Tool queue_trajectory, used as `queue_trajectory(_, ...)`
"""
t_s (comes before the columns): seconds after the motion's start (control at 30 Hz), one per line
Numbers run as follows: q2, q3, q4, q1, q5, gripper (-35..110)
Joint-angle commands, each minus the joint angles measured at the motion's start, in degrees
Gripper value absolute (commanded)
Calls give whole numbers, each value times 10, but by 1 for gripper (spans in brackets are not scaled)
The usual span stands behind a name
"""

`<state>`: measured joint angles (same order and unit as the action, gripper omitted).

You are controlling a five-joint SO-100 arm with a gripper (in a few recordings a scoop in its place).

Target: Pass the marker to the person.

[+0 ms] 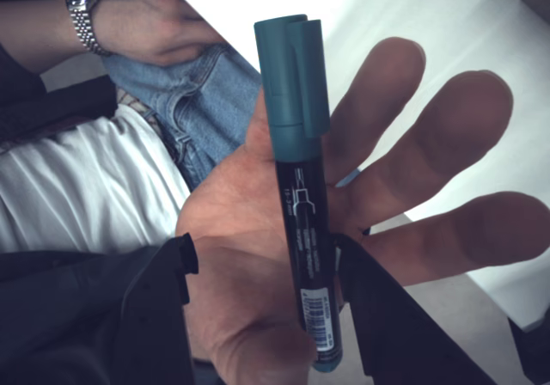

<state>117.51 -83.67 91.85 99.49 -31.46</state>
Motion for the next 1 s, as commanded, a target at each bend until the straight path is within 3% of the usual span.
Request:
queue_trajectory(0.0, 12, 29, -3, -3, 5, 32)
queue_trajectory(0.97, -2, 60, 15, -7, 2, 31)
